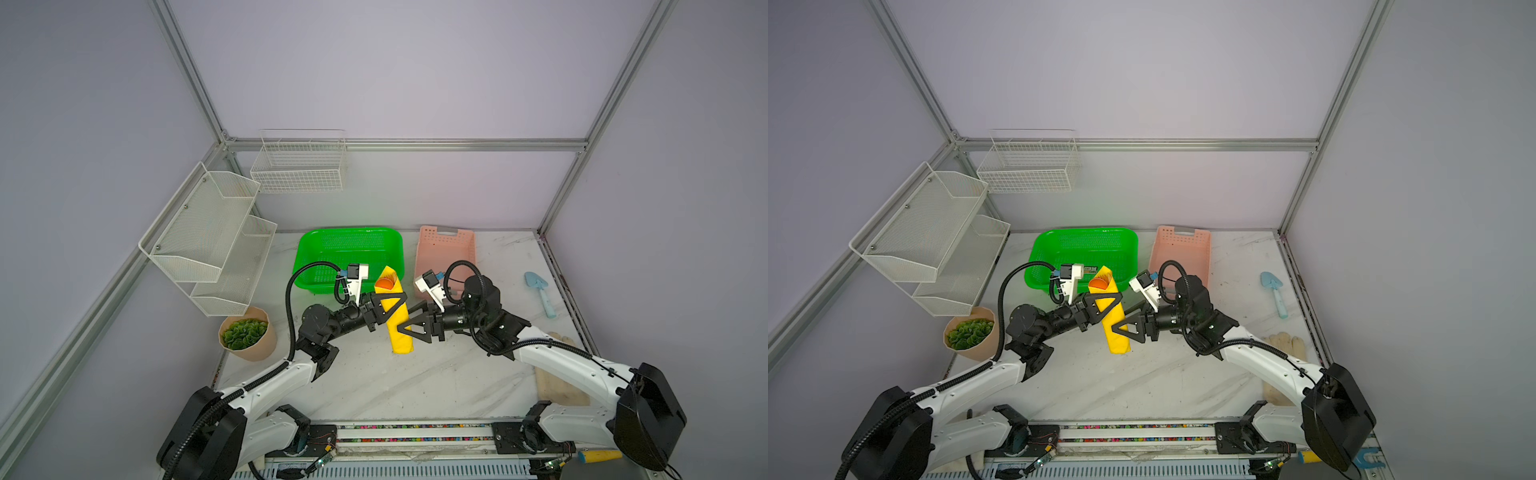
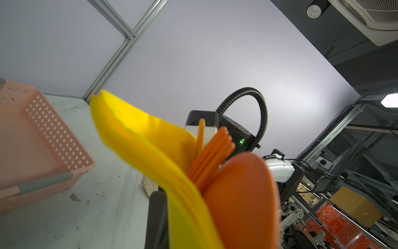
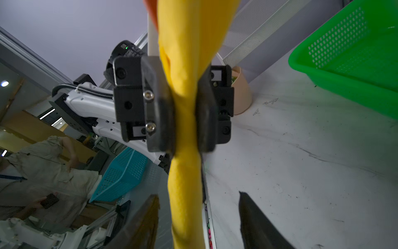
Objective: Place the utensils on the paper napkin and roll it up
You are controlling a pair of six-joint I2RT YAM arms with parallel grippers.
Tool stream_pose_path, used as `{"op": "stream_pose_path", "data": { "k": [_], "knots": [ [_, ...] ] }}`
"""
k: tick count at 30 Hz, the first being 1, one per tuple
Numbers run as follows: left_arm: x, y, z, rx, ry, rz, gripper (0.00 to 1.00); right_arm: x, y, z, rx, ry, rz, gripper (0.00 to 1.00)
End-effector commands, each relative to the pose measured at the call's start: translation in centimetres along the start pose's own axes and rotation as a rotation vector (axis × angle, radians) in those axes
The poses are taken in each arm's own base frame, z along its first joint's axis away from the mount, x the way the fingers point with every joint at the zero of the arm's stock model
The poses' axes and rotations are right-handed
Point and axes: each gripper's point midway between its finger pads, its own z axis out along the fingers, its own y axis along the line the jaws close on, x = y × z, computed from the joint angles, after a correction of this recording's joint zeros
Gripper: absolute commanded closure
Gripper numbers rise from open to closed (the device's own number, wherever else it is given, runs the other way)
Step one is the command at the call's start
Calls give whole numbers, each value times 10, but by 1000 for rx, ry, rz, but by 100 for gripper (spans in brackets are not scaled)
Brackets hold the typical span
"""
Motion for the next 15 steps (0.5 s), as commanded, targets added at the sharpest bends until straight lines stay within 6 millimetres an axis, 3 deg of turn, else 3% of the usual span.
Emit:
{"op": "stream_pose_path", "data": {
  "k": [1,8,15],
  "knots": [
    [-33,-42,6,99,-64,121,100,-2,4,-3,-34,48,-36,33],
    [-33,-41,8,101,-55,110,100,-12,6,7,-92,94,-80,36],
    [-31,-36,9,93,-52,101,100,-15,8,17,-155,107,-69,56]
  ]
}}
